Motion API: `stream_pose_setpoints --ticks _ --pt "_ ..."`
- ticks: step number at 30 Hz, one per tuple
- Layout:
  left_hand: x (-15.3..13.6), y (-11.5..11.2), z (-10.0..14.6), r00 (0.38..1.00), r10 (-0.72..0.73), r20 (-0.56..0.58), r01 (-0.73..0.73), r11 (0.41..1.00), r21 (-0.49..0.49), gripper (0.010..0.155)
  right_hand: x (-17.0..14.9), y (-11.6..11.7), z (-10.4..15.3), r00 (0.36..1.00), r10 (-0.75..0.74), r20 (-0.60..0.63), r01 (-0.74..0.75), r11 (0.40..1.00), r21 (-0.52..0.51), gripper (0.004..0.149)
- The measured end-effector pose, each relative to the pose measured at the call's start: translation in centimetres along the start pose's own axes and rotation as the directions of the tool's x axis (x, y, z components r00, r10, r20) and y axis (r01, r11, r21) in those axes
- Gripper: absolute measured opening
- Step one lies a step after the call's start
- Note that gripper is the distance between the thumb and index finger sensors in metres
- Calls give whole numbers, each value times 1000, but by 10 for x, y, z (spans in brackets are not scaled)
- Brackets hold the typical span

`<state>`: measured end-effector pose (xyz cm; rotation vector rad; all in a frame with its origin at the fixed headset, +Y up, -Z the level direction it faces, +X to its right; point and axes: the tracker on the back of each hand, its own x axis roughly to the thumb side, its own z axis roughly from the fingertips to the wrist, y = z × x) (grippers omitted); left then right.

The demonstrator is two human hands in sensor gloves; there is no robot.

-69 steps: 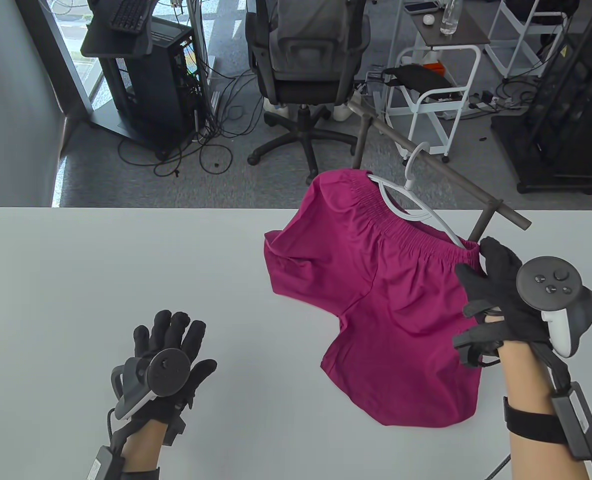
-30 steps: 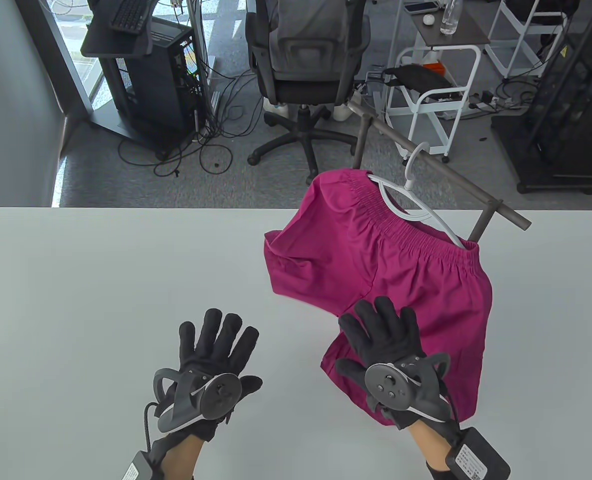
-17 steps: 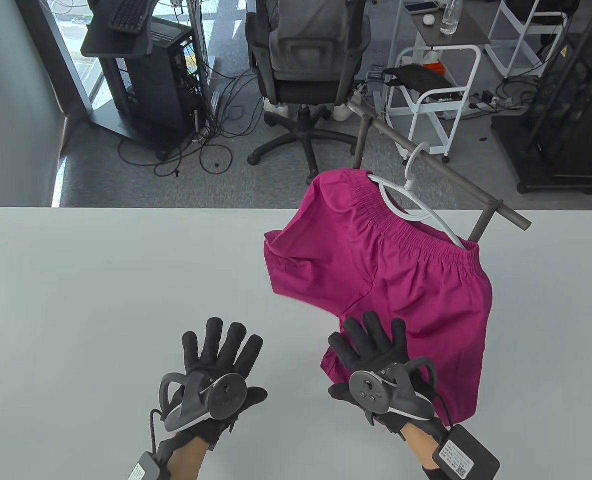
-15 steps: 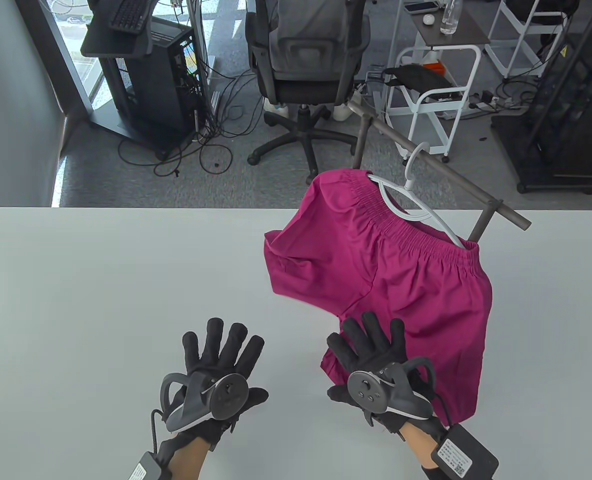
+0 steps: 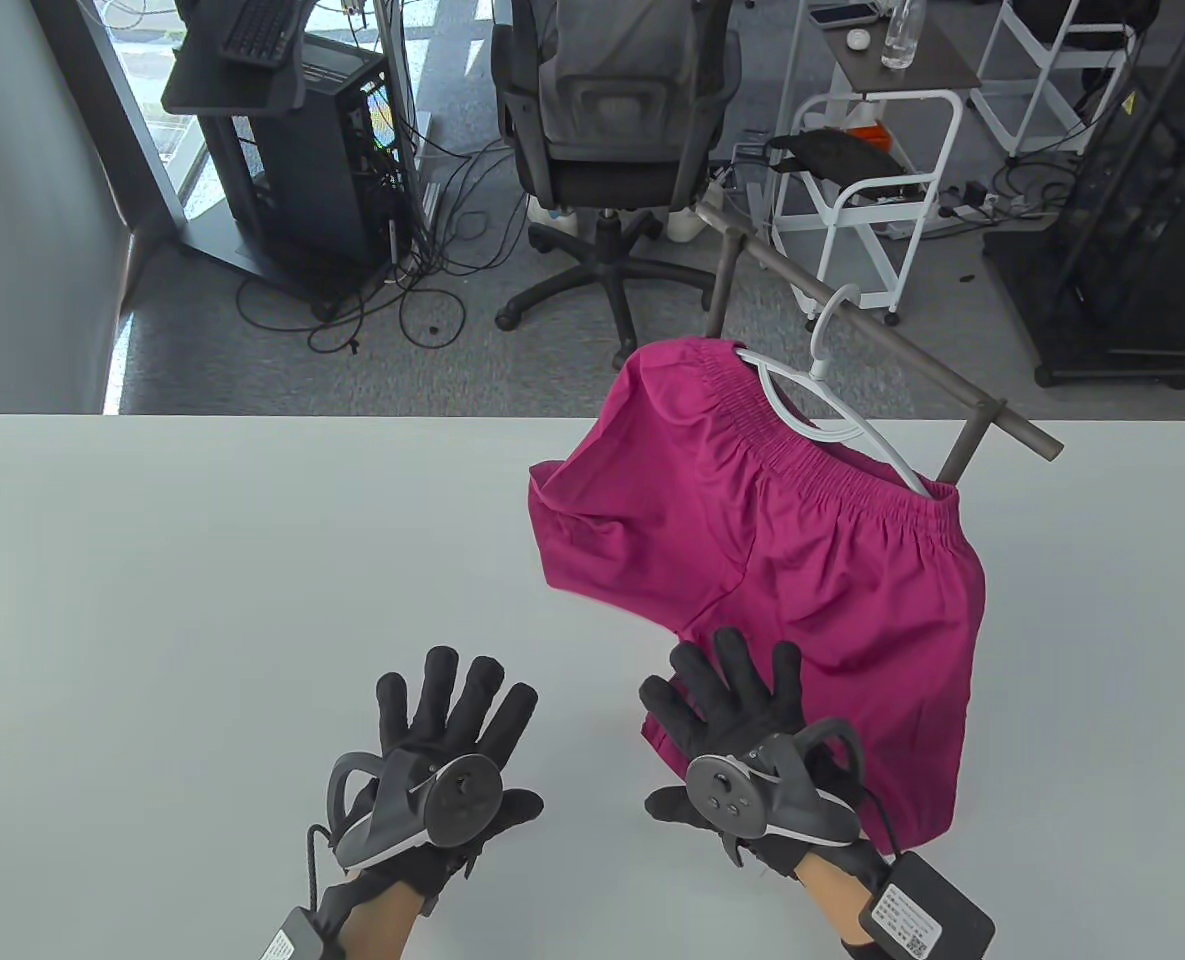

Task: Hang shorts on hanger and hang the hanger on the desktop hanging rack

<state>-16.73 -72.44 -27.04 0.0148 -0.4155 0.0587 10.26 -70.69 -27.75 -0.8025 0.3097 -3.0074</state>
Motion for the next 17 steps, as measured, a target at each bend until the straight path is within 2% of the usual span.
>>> stream_pose_setpoints --ticks 17 --pt "3 -1 0 999 15 29 -15 1000 -3 96 -4 0 2 1000 -8 -30 9 1000 15 102"
